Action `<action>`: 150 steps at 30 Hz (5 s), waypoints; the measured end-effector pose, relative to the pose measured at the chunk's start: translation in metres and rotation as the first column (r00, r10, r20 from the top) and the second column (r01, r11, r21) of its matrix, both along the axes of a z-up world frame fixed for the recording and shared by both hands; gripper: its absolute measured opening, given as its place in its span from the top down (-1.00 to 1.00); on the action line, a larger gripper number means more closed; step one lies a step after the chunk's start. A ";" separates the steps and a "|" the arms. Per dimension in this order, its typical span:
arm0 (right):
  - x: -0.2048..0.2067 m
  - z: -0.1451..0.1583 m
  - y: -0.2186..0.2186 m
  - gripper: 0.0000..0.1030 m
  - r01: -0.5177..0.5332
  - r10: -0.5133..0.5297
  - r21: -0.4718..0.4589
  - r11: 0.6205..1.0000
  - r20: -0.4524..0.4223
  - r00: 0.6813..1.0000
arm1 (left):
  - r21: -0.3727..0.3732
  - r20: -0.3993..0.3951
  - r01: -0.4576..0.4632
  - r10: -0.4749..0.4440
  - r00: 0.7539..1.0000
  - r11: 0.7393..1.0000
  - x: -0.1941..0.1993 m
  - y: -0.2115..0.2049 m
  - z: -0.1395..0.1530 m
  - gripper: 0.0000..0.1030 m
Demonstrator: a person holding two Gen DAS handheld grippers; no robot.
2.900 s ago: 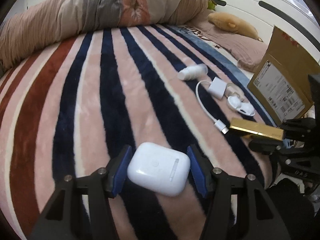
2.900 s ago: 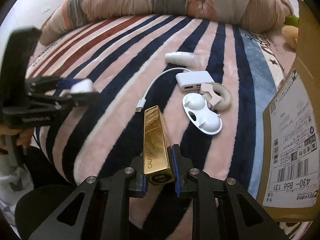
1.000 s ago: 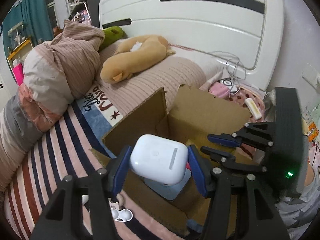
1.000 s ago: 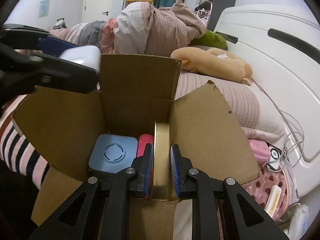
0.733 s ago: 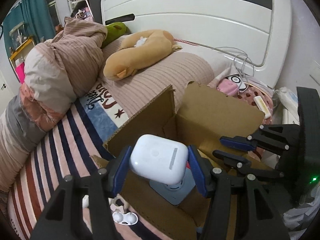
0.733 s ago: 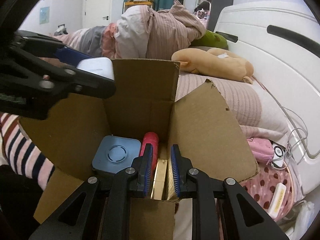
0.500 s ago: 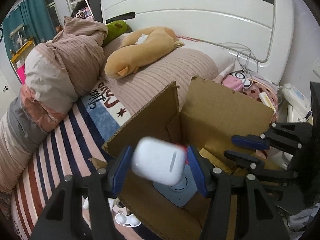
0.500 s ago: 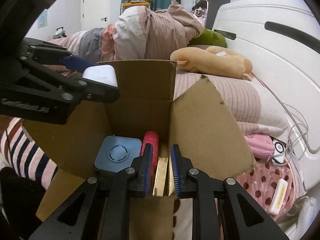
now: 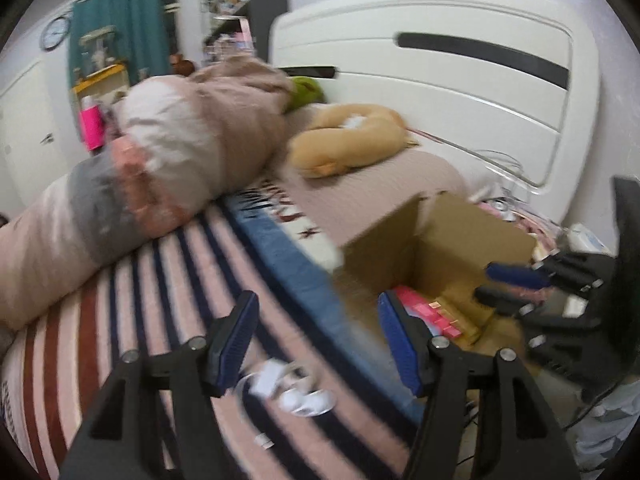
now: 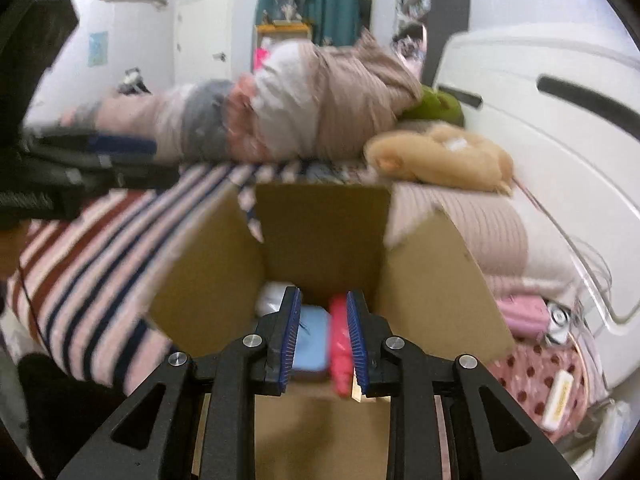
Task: Organize rigid objects
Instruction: 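Grasp the white earbud holder with the right gripper while the left grasps the white adapter, then carry the earbud holder and adapter toward the box with both grippers, then drop the earbud holder and adapter into the box by opening both grippers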
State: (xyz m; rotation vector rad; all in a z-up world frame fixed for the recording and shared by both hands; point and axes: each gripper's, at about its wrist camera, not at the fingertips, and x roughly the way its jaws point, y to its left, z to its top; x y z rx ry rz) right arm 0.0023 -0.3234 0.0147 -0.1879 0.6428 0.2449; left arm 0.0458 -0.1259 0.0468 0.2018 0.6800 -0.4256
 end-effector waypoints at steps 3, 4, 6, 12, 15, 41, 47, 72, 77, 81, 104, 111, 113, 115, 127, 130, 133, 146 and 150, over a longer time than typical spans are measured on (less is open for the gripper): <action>-0.006 0.014 0.028 0.62 -0.073 0.071 0.049 0.996 0.037 0.997 | -0.007 0.004 -0.070 0.070 0.998 0.998 -0.006 0.044 -0.010 -0.14; -0.007 0.017 0.039 0.62 -0.097 0.095 0.056 0.994 0.036 0.995 | -0.013 0.005 -0.092 0.092 0.996 0.996 -0.008 0.062 -0.017 -0.14; -0.008 0.019 0.068 0.62 -0.157 0.155 0.054 0.986 0.035 0.987 | -0.027 -0.007 -0.120 0.120 0.993 0.992 -0.009 0.087 -0.028 -0.15; 0.003 -0.011 0.146 0.61 -0.307 0.310 0.059 0.950 -0.066 0.948 | -0.074 -0.076 -0.186 0.180 0.981 0.980 -0.003 0.143 -0.080 -0.20; 0.016 -0.045 0.170 0.61 -0.303 0.303 0.020 0.953 -0.142 0.942 | -0.098 -0.124 -0.183 0.171 0.978 0.978 0.012 0.155 -0.111 -0.22; 0.063 -0.165 0.144 0.20 -0.186 0.174 -0.025 0.982 -0.252 0.952 | -0.163 -0.271 0.039 -0.083 0.959 0.986 0.082 0.076 -0.206 0.22; 0.061 -0.161 0.143 0.32 -0.193 0.183 -0.019 0.981 -0.251 0.950 | -0.151 -0.263 0.023 -0.062 0.963 0.988 0.064 0.090 -0.200 0.24; 0.041 -0.160 0.155 0.34 -0.325 0.310 -0.022 0.945 -0.250 0.917 | -0.116 -0.261 -0.097 0.064 0.963 0.989 0.030 0.141 -0.211 0.14; 0.039 -0.157 0.159 0.45 -0.333 0.323 -0.010 0.943 -0.223 0.920 | -0.114 -0.235 -0.107 0.077 0.969 0.988 0.025 0.147 -0.206 0.27; 0.030 -0.140 0.168 0.45 -0.347 0.334 -0.051 0.937 -0.173 0.927 | -0.131 -0.215 -0.122 0.092 0.972 0.984 0.015 0.158 -0.198 0.27; -0.004 0.015 0.046 0.44 -0.065 0.076 -0.084 0.994 0.137 0.988 | -0.128 0.061 0.033 -0.026 0.998 0.991 -0.035 0.084 -0.023 0.28; 0.015 -0.009 -0.016 0.44 0.017 -0.014 -0.067 0.998 0.044 0.999 | -0.097 0.061 0.136 -0.131 0.989 0.986 -0.019 0.005 0.008 0.28; 0.018 -0.015 -0.026 0.44 0.026 -0.025 -0.056 0.998 0.030 0.999 | -0.094 0.050 0.176 -0.172 0.984 0.980 -0.012 -0.020 0.014 0.28; 0.020 -0.023 -0.036 0.44 0.036 -0.036 -0.047 0.998 0.007 0.999 | -0.094 0.028 0.205 -0.204 0.979 0.974 -0.001 -0.043 0.016 0.28; 0.017 -0.037 -0.054 0.44 0.001 -0.001 -0.031 1.000 -0.022 1.000 | 0.027 -0.064 0.266 -0.264 0.962 0.964 0.039 -0.124 -0.009 0.27; 0.017 -0.038 -0.057 0.44 -0.006 0.005 -0.009 1.000 -0.025 1.000 | 0.065 -0.083 0.262 -0.257 0.963 0.963 0.047 -0.132 -0.018 0.27; 0.017 -0.039 -0.056 0.44 -0.011 0.011 -0.006 1.000 -0.028 1.000 | 0.081 -0.099 0.263 -0.255 0.962 0.961 0.050 -0.135 -0.027 0.27; 0.015 -0.039 -0.051 0.44 -0.002 0.001 -0.021 1.000 -0.041 0.999 | 0.089 -0.080 0.221 -0.214 0.974 0.971 0.050 -0.121 -0.029 0.09; 0.013 -0.036 -0.047 0.44 0.012 -0.014 -0.036 0.999 -0.041 0.999 | 0.045 -0.053 0.183 -0.181 0.982 0.982 0.044 -0.099 -0.019 -0.05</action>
